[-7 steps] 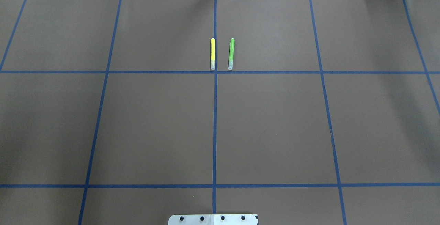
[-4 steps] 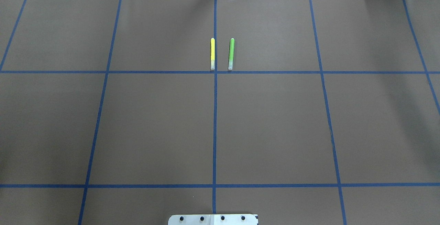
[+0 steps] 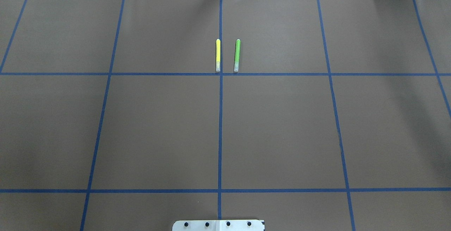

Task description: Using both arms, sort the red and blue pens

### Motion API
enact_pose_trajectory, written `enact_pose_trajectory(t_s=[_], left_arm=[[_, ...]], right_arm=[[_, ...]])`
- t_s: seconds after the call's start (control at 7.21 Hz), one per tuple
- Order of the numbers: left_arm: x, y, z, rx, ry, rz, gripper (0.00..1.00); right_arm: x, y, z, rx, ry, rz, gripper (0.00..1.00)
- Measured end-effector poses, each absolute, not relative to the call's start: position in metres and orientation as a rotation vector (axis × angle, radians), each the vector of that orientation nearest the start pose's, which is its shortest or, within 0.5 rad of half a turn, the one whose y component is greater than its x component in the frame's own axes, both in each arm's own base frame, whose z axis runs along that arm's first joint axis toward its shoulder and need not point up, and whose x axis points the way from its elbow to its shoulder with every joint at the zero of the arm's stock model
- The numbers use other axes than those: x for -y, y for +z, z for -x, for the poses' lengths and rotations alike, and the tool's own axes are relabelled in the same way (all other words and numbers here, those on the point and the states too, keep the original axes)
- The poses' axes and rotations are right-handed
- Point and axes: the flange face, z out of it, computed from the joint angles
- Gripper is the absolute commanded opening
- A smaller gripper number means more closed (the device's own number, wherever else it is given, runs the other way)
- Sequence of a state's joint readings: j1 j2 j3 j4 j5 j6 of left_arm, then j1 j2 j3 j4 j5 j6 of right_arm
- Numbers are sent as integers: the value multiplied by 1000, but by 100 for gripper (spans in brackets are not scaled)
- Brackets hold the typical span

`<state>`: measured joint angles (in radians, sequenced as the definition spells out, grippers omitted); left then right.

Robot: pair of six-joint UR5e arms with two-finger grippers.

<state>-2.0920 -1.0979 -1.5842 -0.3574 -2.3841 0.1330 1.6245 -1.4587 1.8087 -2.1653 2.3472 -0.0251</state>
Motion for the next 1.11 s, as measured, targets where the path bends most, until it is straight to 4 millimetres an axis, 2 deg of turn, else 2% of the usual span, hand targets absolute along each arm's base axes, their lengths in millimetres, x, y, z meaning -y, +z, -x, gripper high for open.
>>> enact_pose_trajectory(t_s=[0.14,0.42,0.69,0.83,0.97,1.11], left_arm=[[36,809,92,-1121,-964,1328,99],[38,809,93,-1126,-970,1323,100],[47,805,98,-1127,-966,1297,100],[61,798,107,-1129,-957,1251,100],[86,781,121,-1133,-949,1172,100],[117,755,139,-1135,-937,1066,100]], right_arm=[[491,543,-90,780,122,201,100],[491,543,-90,780,121,200,100],[492,542,-90,785,123,199,100],[492,540,-90,786,124,196,100],[493,534,-89,785,137,192,100],[494,529,-89,783,157,191,100]])
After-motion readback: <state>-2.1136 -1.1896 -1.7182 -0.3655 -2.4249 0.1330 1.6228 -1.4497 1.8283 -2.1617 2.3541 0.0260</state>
